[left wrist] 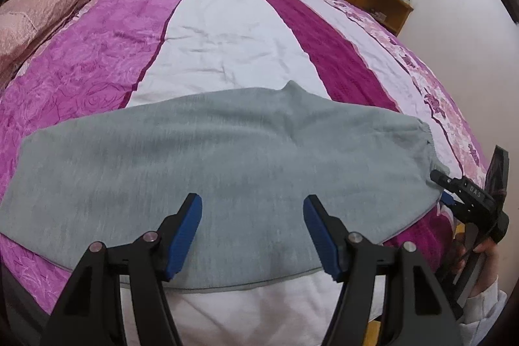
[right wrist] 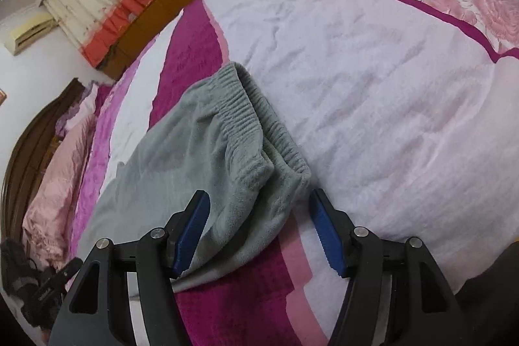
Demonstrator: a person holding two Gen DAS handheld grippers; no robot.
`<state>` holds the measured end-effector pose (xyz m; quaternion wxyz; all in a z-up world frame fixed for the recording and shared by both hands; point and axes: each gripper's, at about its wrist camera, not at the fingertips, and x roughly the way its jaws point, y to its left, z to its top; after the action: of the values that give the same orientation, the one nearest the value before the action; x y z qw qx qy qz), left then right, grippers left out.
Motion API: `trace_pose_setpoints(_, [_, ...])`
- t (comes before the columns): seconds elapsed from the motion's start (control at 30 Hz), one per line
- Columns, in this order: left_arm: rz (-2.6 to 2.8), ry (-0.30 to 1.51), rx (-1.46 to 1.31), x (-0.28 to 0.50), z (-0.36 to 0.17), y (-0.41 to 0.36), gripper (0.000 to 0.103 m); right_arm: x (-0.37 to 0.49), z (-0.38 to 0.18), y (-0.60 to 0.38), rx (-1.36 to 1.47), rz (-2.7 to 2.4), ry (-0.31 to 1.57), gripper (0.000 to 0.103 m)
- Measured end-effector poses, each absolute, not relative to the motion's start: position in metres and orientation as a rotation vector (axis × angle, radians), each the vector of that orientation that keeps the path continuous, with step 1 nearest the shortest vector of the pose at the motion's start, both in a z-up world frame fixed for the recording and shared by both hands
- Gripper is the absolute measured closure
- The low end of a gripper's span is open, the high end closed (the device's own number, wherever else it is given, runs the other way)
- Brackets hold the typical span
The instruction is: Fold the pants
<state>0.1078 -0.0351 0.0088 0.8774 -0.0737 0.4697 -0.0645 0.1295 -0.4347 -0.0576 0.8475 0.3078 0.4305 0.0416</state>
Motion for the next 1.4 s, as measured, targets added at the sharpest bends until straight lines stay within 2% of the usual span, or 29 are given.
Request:
trace_pose_setpoints(0.1, [-0.133,0.987,-0.167,0.105,0.004,-0.032,0.034,0.139,-0.059,-0.442,0.734,0.098,0.856,0.044])
trace_pose_setpoints(0.13, [-0.133,0.988,-0.175,0.104,0.004,-0.03,0.034,0.143,-0.057,-0.444,0.748,0.106,0.842,0.046])
trace_pose_setpoints(0.2, [-0.135,0.98,-0.19,0.101,0.004,-0.027,0.034,0.154,-0.056,-0.442,0.755,0.131,0.836,0.065])
trace_pose_setpoints(0.23, [-0.126,0.975,-0.194,0.1,0.005,-0.024,0.034,0.156,-0.055,-0.44,0.749,0.12,0.848,0.084])
trace_pose_setpoints(0.33, [-0.098,0.966,-0.21,0.099,0.007,-0.014,0.034,0.157,-0.047,-0.43,0.673,0.05,0.852,0.09])
trace_pose_setpoints(0.6, [-0.057,0.963,-0.247,0.096,0.005,0.012,0.035,0.134,0.053,-0.369,0.355,0.04,0.635,0.091])
trace_pose_setpoints(0.63, [-0.064,0.961,-0.257,0.095,0.005,0.014,0.042,0.132,0.069,-0.358,0.325,0.059,0.607,0.091])
trace_pose_setpoints(0.67, [-0.07,0.964,-0.262,0.095,0.005,0.015,0.055,0.129,0.087,-0.345,0.292,0.084,0.57,0.091])
trace_pose_setpoints(0.73, [-0.088,0.983,-0.275,0.095,0.003,0.018,0.067,0.124,0.112,-0.322,0.238,0.116,0.526,0.091])
trace_pose_setpoints(0.77, [-0.09,0.982,-0.281,0.094,0.003,0.019,0.07,0.122,0.128,-0.305,0.206,0.14,0.502,0.091])
trace_pose_setpoints(1.0, [-0.054,0.934,-0.331,0.074,0.027,0.063,0.069,0.119,0.182,-0.211,0.09,0.258,0.437,0.091])
trace_pose_setpoints(1.07, [-0.03,0.917,-0.327,0.066,0.036,0.085,0.064,0.118,0.187,-0.172,0.014,0.277,0.415,0.091])
trace_pose_setpoints(1.23, [0.11,0.887,-0.261,0.041,0.05,0.14,0.059,0.118,0.176,-0.093,-0.087,0.258,0.403,0.091])
trace_pose_setpoints(1.4, [0.21,0.893,-0.347,0.024,0.036,0.201,0.057,0.117,0.134,-0.012,-0.116,0.247,0.416,0.091])
